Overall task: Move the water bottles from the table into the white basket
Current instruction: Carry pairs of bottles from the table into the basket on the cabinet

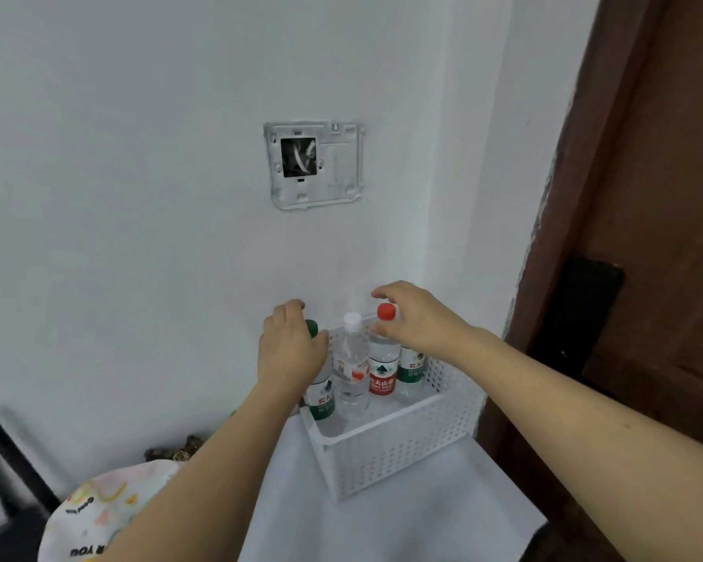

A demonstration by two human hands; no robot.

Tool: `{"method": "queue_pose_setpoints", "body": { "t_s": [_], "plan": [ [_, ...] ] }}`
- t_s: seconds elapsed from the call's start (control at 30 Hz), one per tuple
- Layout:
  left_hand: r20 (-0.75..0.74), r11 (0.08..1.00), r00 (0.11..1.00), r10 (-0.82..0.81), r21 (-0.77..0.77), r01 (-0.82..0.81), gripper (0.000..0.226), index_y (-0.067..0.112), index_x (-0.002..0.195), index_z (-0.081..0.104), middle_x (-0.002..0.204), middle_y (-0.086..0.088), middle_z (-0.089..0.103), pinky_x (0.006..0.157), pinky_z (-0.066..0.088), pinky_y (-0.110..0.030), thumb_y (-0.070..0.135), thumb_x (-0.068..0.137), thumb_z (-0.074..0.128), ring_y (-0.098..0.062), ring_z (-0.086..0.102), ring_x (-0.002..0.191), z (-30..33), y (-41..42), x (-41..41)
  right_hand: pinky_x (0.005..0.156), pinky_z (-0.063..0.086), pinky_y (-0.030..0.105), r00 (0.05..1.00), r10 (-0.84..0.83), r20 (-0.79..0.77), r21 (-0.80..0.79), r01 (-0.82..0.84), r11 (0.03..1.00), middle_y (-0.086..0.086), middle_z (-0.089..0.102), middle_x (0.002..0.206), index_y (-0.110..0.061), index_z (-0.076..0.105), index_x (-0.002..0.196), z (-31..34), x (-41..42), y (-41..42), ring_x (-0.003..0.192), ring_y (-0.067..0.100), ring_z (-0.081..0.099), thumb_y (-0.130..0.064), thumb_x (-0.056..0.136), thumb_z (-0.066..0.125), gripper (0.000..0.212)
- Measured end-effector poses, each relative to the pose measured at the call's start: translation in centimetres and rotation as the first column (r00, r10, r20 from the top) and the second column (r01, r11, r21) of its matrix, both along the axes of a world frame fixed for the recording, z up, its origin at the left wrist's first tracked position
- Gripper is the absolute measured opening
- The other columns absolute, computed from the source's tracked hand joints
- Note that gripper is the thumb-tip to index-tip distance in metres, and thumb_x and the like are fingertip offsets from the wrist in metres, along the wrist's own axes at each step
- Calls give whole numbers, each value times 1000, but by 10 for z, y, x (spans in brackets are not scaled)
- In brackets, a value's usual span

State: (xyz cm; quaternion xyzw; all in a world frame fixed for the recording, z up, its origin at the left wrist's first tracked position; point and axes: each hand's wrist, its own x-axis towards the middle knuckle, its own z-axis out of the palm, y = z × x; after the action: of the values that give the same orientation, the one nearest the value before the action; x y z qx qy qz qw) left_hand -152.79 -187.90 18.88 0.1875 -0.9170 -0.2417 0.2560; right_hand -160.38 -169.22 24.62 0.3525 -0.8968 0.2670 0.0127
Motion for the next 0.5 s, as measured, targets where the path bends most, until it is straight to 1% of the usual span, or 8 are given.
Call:
{"method": "queue_pose_setpoints", "body": {
  "t_s": [0.07, 0.13, 0.23, 0.3, 0.37, 0.43, 0.5],
  "plan": [
    [-23, 995, 999, -39, -95, 37, 57, 5, 141, 43, 139, -14, 49, 103, 39, -39, 31, 94, 61, -32, 45, 126, 18, 16, 12, 102, 34, 25, 998, -51, -28, -33, 50, 998, 1, 42, 145, -18, 42, 142, 12, 18, 29, 126, 15, 44, -33, 88, 65, 61],
    [-34, 984, 995, -93, -156, 87, 55, 3, 142, 42, 141, -16, 48, 106, 36, -39, 31, 97, 57, -34, 44, 127, 35, 36, 24, 101, 29, 21, 992, -112, -59, -70, 107, 992, 1, 38, 149, -18, 39, 144, 23, 39, 59, 129, 13, 41, -35, 89, 64, 63],
    [-59, 970, 983, -172, -183, 158, 54, 2, 142, 42, 143, -17, 47, 108, 33, -41, 31, 99, 53, -34, 42, 130, 57, 75, 44, 106, 23, 23, 971, -210, -117, -132, 194, 972, 2, 31, 153, -17, 32, 147, 38, 75, 107, 136, 16, 34, -35, 90, 63, 68],
    [-82, 961, 972, -220, -187, 202, 54, 2, 143, 41, 145, -17, 46, 109, 32, -41, 32, 99, 52, -34, 41, 132, 71, 106, 58, 110, 23, 26, 954, -262, -143, -181, 235, 955, 4, 29, 154, -15, 29, 149, 46, 102, 140, 138, 18, 31, -33, 91, 62, 69],
    [-101, 949, 956, -276, -185, 255, 54, 2, 144, 40, 146, -17, 44, 111, 30, -41, 31, 100, 51, -35, 39, 133, 85, 140, 71, 110, 23, 25, 941, -305, -148, -213, 271, 939, 4, 28, 155, -13, 29, 149, 53, 129, 174, 138, 17, 31, -31, 92, 62, 69],
    [-119, 932, 936, -331, -198, 305, 54, 2, 144, 40, 147, -18, 44, 111, 29, -41, 30, 100, 51, -35, 38, 133, 97, 173, 86, 109, 23, 23, 927, -341, -154, -225, 303, 926, 3, 28, 155, -14, 29, 149, 58, 154, 209, 137, 17, 31, -32, 92, 61, 68],
    [-139, 907, 911, -387, -234, 350, 54, 2, 145, 40, 147, -18, 44, 112, 29, -41, 30, 100, 50, -35, 38, 134, 105, 205, 102, 110, 26, 26, 908, -380, -176, -209, 343, 916, 2, 29, 154, -14, 29, 149, 62, 180, 241, 137, 17, 32, -34, 93, 60, 67]
  ]
}}
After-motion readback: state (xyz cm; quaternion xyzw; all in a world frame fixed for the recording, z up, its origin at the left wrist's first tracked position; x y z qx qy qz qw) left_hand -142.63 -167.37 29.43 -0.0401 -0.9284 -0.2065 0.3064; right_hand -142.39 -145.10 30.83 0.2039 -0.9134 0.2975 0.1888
